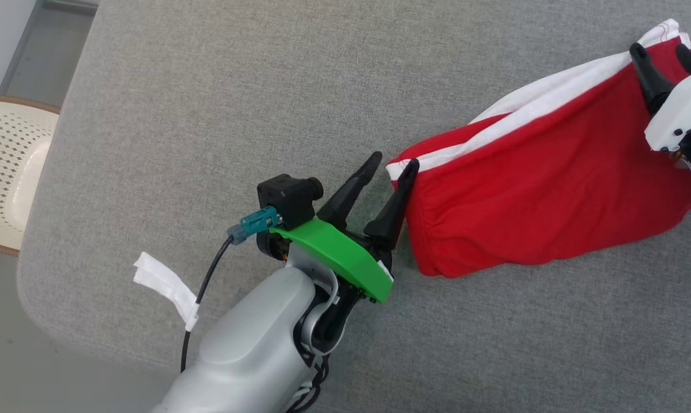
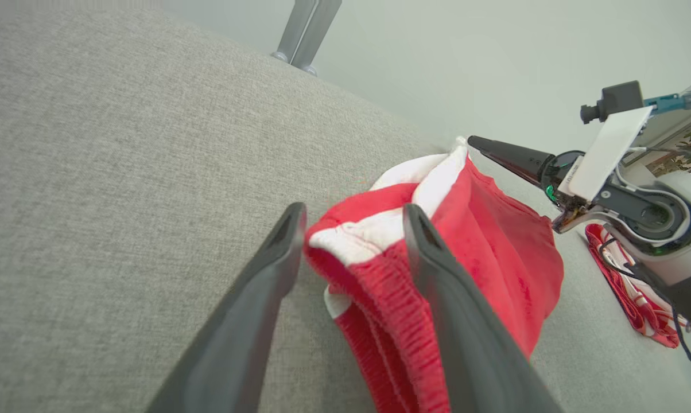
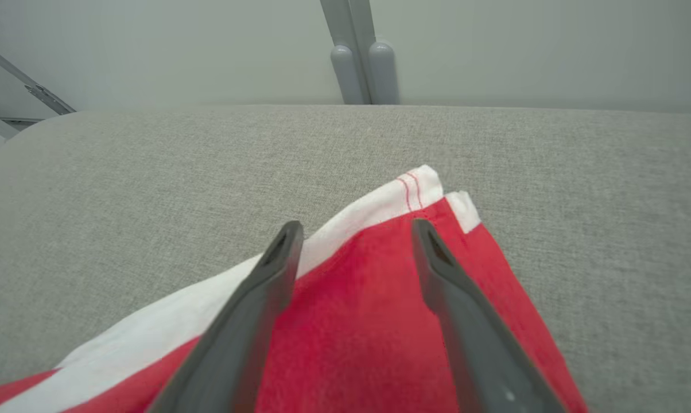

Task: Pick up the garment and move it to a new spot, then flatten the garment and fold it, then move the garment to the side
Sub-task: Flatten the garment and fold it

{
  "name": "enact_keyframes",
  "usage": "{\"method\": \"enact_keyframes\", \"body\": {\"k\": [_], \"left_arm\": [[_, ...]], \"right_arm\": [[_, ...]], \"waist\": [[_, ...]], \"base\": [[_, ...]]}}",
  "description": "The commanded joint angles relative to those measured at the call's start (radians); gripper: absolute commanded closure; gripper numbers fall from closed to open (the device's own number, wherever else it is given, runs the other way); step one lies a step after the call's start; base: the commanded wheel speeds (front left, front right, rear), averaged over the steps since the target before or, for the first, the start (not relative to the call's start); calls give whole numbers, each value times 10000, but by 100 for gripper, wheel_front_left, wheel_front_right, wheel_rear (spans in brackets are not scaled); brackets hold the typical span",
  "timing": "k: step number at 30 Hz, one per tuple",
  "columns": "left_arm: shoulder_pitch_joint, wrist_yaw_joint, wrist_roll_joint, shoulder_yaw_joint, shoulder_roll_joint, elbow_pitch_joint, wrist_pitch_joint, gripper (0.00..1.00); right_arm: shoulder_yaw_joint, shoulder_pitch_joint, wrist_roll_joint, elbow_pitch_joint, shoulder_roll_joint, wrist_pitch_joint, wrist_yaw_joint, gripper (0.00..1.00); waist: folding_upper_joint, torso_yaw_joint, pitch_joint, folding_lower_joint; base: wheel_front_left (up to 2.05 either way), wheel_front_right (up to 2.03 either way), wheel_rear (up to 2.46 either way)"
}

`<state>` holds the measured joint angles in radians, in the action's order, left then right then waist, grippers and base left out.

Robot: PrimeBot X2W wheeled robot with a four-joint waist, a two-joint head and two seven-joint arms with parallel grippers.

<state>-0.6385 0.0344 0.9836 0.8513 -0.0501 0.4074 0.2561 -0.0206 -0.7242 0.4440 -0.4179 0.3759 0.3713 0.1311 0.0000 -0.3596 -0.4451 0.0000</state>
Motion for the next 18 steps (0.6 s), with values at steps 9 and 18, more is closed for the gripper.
{"method": "enact_keyframes", "body": {"k": [9,18], "left_arm": [[348,-359,-1486,-2051,-20,-733,85,0],[2764,-755,-4563,-4238,-24,-3091,76,0]], "right_arm": [[-112,468,-241,394,-159,-897,-5,0],[871,1290,-1883,917,796,-466,-5,0]], "waist": [[0,489,237,0],[0,998,476,0]], "base": [[0,0,0],[0,0,0]]}}
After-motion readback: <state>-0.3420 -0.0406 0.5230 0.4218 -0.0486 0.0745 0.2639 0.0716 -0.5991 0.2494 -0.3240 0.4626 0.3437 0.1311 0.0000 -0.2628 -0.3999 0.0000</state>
